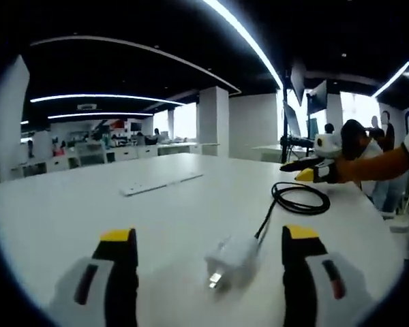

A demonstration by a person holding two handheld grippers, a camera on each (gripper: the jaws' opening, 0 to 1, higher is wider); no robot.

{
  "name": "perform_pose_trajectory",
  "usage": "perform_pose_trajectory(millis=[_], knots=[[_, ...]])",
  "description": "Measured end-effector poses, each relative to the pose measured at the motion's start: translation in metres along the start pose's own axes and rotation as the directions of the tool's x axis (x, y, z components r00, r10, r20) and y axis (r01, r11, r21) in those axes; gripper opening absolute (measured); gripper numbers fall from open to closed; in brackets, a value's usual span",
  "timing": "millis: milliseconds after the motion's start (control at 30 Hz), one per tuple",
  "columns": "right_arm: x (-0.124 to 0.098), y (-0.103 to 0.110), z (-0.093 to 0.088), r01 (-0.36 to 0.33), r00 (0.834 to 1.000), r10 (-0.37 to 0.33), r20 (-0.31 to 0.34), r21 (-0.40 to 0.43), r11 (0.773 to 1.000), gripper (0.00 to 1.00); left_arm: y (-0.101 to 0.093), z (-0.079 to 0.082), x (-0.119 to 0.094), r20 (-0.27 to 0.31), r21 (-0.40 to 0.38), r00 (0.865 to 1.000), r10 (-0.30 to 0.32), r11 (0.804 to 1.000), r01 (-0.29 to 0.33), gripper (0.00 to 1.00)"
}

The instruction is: Plug the desk Type‑C cable into the charger adapter.

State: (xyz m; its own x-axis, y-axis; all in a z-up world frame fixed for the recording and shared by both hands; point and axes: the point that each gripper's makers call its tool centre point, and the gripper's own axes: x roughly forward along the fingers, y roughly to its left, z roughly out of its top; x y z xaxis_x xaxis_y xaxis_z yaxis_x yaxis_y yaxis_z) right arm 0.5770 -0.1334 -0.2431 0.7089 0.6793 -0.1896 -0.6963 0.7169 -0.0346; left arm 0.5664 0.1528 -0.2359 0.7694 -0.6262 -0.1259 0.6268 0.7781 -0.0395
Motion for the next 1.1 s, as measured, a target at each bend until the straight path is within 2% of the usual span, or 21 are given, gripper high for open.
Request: perform_pose_trajectory(millis=[133, 200, 267, 333, 533, 700, 800, 933, 1100], knots=[[0.003, -0.009, 0.008, 0.035, 0.998, -0.036, 0.060, 0.016, 0.999, 0.75, 0.011, 0.005, -0.007, 0.046, -0.041, 0.996, 0.077, 0.996, -0.075, 0.99], [0.004, -0.010, 0.013, 0.040, 0.995, -0.042, 0.087, 0.022, 0.999, 0.79, 0.017, 0.006, -0.012, 0.057, 0.001, 0.990, 0.130, 0.991, -0.130, 1.00], [0.005, -0.011, 0.019, 0.051, 0.991, -0.054, 0.123, 0.026, 0.998, 0.93, 0.015, 0.006, -0.017, 0.060, 0.008, 0.986, 0.155, 0.988, -0.155, 1.00], [0.007, -0.011, 0.020, 0.054, 0.989, -0.058, 0.137, 0.027, 0.998, 0.99, 0.012, 0.006, -0.020, 0.068, 0.011, 0.983, 0.168, 0.985, -0.170, 1.00], [0.007, -0.010, 0.023, 0.073, 0.984, -0.074, 0.162, 0.016, 0.997, 1.00, 0.010, 0.011, -0.026, 0.107, 0.002, 0.977, 0.184, 0.983, -0.185, 1.00], [0.006, -0.010, 0.025, 0.071, 0.981, -0.076, 0.181, 0.035, 0.997, 1.00, 0.011, 0.011, -0.029, 0.115, -0.015, 0.975, 0.190, 0.982, -0.190, 1.00], [0.005, -0.010, 0.026, 0.077, 0.978, -0.084, 0.190, 0.042, 0.996, 1.00, 0.010, 0.005, -0.030, 0.088, -0.006, 0.976, 0.201, 0.979, -0.202, 1.00], [0.004, -0.002, 0.026, 0.058, 0.978, -0.066, 0.196, 0.043, 0.997, 1.00, 0.008, 0.011, -0.033, 0.119, -0.002, 0.974, 0.194, 0.981, -0.195, 1.00], [0.003, -0.004, 0.030, 0.053, 0.975, -0.062, 0.215, 0.050, 0.997, 1.00, 0.008, 0.012, -0.036, 0.124, 0.001, 0.969, 0.211, 0.977, -0.213, 1.00]])
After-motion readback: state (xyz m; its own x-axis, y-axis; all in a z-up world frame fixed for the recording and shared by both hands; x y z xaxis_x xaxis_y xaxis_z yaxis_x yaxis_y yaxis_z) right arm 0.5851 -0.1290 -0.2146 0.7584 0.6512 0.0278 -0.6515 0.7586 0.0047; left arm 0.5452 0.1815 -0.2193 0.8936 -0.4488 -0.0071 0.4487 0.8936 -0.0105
